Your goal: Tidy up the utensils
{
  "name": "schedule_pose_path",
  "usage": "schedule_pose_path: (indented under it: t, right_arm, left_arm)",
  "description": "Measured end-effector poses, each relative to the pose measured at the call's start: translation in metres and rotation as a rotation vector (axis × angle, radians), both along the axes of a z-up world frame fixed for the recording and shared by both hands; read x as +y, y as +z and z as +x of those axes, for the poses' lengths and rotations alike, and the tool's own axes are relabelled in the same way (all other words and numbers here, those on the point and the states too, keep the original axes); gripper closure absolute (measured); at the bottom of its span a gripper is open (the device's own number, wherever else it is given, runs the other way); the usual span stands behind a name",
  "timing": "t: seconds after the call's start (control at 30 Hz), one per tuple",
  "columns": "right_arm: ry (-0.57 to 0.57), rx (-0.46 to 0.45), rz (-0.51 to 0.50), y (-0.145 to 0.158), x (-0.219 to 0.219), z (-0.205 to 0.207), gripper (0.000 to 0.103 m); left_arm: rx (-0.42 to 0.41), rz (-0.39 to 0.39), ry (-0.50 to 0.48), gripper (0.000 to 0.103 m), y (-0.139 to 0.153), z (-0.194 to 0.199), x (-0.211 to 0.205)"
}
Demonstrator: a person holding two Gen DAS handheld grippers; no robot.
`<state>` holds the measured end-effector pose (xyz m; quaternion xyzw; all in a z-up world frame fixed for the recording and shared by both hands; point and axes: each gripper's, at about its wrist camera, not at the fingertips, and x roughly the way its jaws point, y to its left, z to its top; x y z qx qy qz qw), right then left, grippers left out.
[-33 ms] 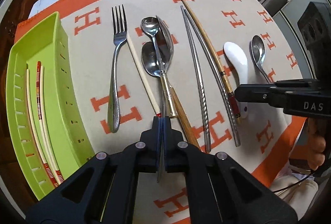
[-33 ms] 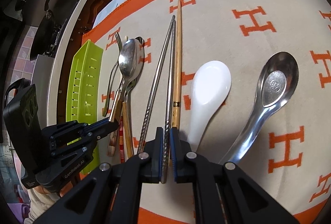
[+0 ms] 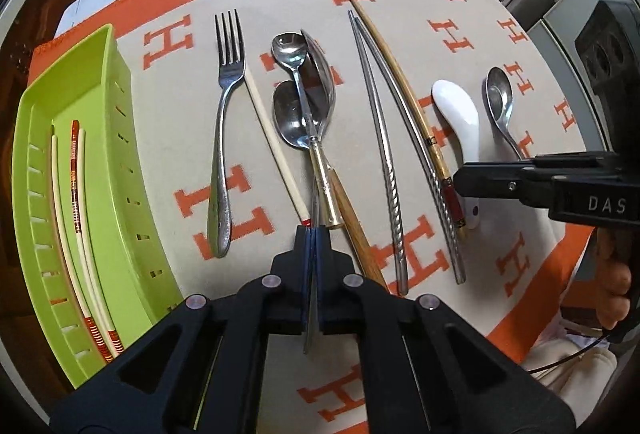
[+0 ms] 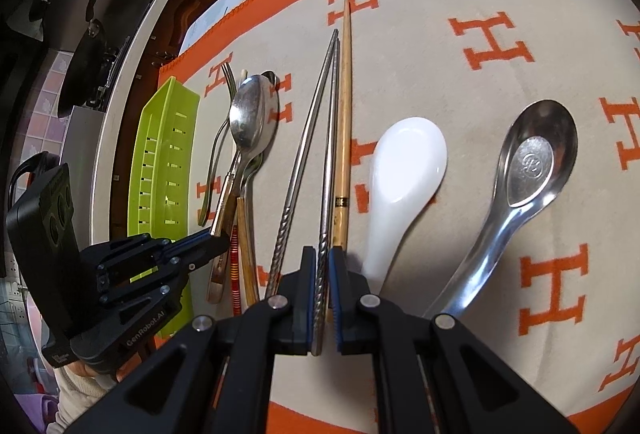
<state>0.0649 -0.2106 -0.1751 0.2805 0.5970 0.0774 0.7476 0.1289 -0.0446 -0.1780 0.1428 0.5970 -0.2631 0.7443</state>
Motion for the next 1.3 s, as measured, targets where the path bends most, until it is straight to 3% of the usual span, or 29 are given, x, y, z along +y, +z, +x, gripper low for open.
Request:
schedule_pose_path:
  t: [0.17, 0.3, 0.53, 0.93, 1.3]
  right_arm:
    - [0.003, 0.003, -0.001, -0.001, 0.001, -0.001, 0.096]
    - [0.003, 0.005, -0.003, -0.002, 0.003, -0.001, 0.096]
    - [-0.006, 0.005, 0.000, -0.003, 0.001, -0.003, 0.096]
    - [-0.005, -0.006, -0.004, 0.005, 0.006, -0.011, 0.096]
    - [0.012, -0.016, -0.020, 0.013, 0.017, -0.017, 0.096]
  left_arm:
    - [0.007, 0.014, -0.009, 0.102, -0.010, 0.010, -0.006]
    - [-0.002, 0.040, -0.017, 0.096, -0.014, 0.013, -0.014]
    - [-0.072, 0.064, 0.008, 0.098, -0.012, 0.010, -0.019]
    - [-0.060, -0.111, 0.032, 0.098, 0.031, -0.029, -0.011]
    - [-0.088, -0.078, 0.042, 0.098, 0.029, -0.052, 0.008]
